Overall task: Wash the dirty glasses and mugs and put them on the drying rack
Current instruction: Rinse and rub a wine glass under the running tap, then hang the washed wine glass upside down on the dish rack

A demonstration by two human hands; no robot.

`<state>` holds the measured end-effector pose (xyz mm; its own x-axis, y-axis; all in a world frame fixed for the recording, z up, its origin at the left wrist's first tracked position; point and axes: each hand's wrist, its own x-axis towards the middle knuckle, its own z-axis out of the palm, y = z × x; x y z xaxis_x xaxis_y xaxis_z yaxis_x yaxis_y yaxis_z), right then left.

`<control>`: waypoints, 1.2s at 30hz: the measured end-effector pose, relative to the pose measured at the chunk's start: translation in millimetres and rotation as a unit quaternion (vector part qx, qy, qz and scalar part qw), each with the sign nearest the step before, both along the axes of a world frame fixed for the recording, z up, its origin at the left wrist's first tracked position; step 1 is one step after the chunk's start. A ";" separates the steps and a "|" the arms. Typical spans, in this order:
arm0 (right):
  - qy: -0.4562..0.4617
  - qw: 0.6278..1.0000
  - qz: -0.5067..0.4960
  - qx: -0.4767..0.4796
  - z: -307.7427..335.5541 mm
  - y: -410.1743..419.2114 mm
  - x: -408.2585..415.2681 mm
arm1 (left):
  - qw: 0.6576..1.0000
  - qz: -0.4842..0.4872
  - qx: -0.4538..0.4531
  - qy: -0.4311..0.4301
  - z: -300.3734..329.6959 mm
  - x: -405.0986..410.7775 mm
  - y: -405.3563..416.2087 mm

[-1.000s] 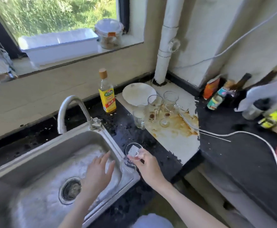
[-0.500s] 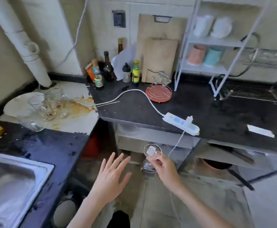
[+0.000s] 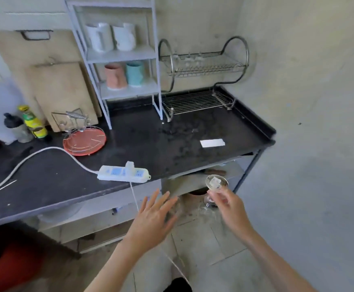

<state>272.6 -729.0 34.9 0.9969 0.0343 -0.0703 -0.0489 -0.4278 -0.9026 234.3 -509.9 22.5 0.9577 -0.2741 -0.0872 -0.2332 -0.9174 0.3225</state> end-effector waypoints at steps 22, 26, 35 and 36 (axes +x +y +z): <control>-0.070 0.997 0.015 -0.030 75.5 -109.7 424.4 | 0.997 0.016 0.037 -0.071 81.7 422.4 -91.6; -0.151 0.987 0.055 -0.010 128.6 -107.7 524.3 | 0.990 0.078 0.026 -0.118 117.2 505.3 -100.5; -0.194 0.973 0.108 -0.064 157.0 -84.8 704.7 | 0.982 0.154 0.097 -0.046 103.1 589.1 -115.6; -0.184 0.973 0.116 -0.076 149.1 -81.4 717.0 | 0.980 0.157 0.111 -0.050 97.8 590.6 -116.4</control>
<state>989.6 -810.5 184.0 0.9227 0.2778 0.2674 0.3785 -0.5198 -0.7659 824.9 -626.3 120.3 0.9987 0.0499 -0.0135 0.0510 -0.9941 0.0963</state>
